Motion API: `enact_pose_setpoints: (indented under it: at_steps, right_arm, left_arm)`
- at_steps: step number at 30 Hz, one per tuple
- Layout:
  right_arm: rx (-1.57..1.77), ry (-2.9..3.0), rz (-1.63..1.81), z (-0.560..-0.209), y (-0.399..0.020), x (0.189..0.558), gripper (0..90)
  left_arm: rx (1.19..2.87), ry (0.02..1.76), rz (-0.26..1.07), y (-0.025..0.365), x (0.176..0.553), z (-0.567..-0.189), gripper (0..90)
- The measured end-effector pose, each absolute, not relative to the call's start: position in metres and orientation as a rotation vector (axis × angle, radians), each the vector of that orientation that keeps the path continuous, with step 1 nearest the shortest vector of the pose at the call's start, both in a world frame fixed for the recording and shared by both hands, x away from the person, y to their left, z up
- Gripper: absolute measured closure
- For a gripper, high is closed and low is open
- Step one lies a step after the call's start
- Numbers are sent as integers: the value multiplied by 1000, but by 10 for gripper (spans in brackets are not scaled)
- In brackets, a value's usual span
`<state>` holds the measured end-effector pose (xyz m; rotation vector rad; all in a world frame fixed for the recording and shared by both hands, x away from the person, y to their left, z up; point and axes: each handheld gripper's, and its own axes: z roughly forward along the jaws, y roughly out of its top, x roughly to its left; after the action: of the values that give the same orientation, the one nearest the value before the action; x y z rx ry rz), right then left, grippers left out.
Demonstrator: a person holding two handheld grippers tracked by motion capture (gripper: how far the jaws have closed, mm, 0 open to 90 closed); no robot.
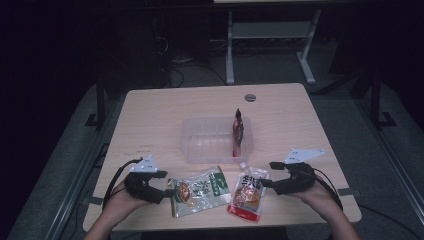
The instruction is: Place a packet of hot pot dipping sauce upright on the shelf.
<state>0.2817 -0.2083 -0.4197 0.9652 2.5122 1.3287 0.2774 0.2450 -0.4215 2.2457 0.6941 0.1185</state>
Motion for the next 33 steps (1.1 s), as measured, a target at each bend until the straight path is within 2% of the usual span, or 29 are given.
enact_pose_setpoints:
  at_steps: [9,12,16,18,20,21,23,26,27,30,33]
  right_arm:
    - [960,2542,1324,-426,-203,285,269]
    - [962,2553,1316,-427,-202,286,268]
    - [963,2567,1296,-430,-201,286,275]
    - [969,2583,1277,-432,-201,286,355]
    - [967,2629,1233,-433,-200,285,508]
    - [950,2650,1221,-433,-200,285,624]
    - [934,2687,1197,-436,-197,285,746]
    - [907,2692,1127,-440,-193,288,866]
    - [915,2685,1103,-440,-193,291,896]
    - [946,2654,1098,-441,-194,303,899]
    - [950,2663,1090,-445,-189,314,900]
  left_arm:
    - [2251,620,89,227,269,-419,357]
    - [2266,591,63,220,267,-419,416]
    - [2286,541,-3,207,265,-422,550]
    - [2296,524,-25,200,263,-423,612]
    - [2306,495,-48,194,261,-424,671]
    - [2312,486,-62,192,261,-425,691]
    - [2325,464,-82,188,259,-426,731]
    - [2335,440,-97,185,258,-426,798]
    - [2334,436,-101,184,258,-426,831]
    - [2344,418,-116,182,257,-426,882]
    - [2357,406,-121,180,257,-427,890]
